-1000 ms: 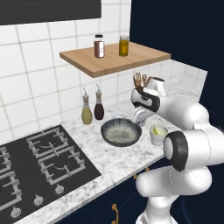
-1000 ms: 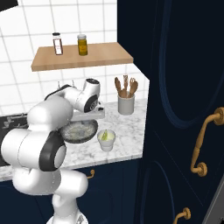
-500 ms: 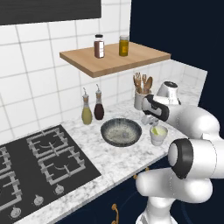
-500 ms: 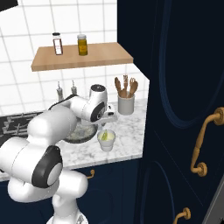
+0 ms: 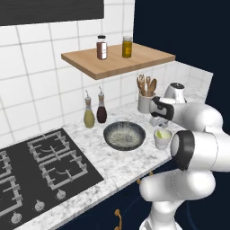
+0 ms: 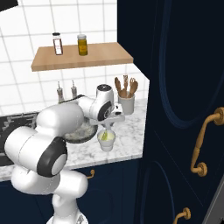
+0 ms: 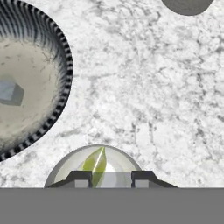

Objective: Grab a lemon wedge from the fridge and one ice cube from the ice bowl, and put them in the glass of lemonade.

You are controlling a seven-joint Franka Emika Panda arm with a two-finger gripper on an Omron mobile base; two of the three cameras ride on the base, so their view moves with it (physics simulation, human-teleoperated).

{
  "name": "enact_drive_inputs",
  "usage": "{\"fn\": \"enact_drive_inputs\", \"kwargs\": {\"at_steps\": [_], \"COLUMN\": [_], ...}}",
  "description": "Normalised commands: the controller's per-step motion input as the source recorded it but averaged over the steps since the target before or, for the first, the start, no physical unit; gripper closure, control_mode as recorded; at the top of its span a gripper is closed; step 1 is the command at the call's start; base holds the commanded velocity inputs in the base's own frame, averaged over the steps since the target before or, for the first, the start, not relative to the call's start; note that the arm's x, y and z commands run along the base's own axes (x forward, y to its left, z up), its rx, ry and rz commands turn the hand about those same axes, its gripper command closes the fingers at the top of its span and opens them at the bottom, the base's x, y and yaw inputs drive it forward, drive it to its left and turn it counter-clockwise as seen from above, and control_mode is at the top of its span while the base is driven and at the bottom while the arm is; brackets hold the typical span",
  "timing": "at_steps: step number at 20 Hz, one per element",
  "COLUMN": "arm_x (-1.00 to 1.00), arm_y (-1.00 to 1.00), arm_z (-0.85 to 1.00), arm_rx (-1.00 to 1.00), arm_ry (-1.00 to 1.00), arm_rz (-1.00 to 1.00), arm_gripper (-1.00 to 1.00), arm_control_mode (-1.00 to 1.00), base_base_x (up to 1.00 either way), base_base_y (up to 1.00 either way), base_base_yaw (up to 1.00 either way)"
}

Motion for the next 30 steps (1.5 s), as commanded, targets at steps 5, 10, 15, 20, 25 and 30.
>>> {"fn": "enact_drive_inputs", "kwargs": {"at_steps": [5,10,15,20,25,30], "arm_x": [-0.3,-0.02,0.11,0.02,-0.09,-0.3], "arm_y": [-0.04,0.0,-0.03,0.0,-0.01,0.0], "arm_z": [0.01,0.0,0.0,-0.03,-0.03,-0.14], "arm_rx": [0.02,0.0,0.0,0.0,0.0,0.0], "arm_ry": [0.01,0.01,0.0,0.0,-0.02,0.0], "arm_rz": [0.0,0.0,0.0,0.0,0.0,0.0], "arm_gripper": [1.0,1.0,1.0,1.0,1.0,1.0], "arm_control_mode": [-1.0,-1.0,-1.0,-1.0,-1.0,-1.0], "base_base_x": [0.0,0.0,0.0,0.0,0.0,0.0], "base_base_y": [0.0,0.0,0.0,0.0,0.0,0.0], "base_base_yaw": [0.0,0.0,0.0,0.0,0.0,0.0]}}
